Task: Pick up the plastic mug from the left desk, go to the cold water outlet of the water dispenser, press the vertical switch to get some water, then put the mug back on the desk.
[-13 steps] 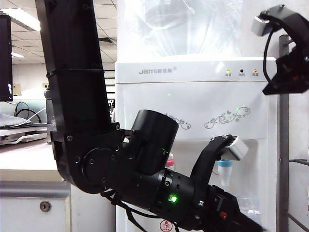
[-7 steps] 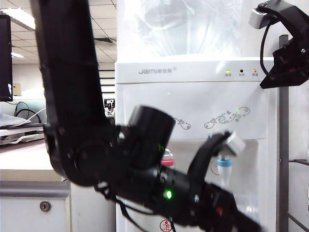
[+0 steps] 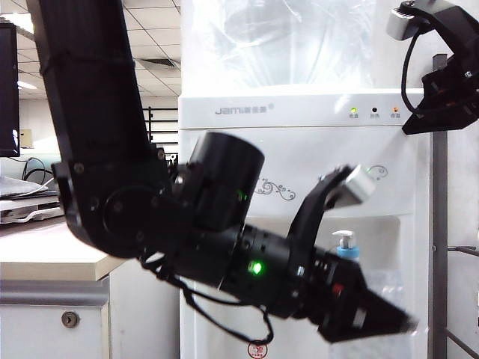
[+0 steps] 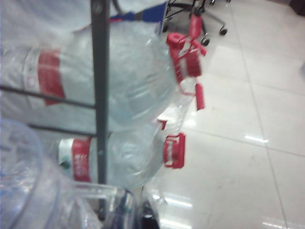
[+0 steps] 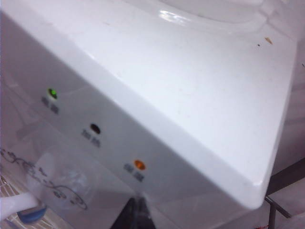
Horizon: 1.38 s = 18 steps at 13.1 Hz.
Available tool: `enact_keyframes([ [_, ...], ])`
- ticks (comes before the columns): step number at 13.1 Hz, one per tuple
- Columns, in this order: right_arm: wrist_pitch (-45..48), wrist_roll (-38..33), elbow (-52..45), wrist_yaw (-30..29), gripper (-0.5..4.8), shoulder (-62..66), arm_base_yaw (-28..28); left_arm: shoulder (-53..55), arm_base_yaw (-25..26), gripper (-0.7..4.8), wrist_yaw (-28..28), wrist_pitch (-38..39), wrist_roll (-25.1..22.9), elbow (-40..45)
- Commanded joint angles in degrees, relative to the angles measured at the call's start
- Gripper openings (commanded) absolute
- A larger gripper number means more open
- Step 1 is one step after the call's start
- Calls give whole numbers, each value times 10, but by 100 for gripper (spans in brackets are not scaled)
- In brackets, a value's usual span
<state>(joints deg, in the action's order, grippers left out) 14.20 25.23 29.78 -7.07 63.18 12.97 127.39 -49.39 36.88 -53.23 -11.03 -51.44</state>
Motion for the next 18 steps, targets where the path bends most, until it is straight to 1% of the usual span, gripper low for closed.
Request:
enact_keyframes([
  [1, 41, -13, 13, 10, -1, -3, -1, -17, -13, -6, 15, -30, -5, -2],
  [7, 43, -17, 24, 11, -1, -14, -1, -38, -44, -6, 17, -15, -5, -1],
  [10, 43, -45, 29, 32, -1, -28, -1, -49, -52, -6, 16, -16, -6, -1],
  [15, 42, -45, 39, 39, -1, -61, -1, -81, -52, -6, 15, 0, -5, -1],
  [18, 44, -62, 46, 57, -1, -83, -1, -113, -52, -6, 15, 20, -6, -1],
])
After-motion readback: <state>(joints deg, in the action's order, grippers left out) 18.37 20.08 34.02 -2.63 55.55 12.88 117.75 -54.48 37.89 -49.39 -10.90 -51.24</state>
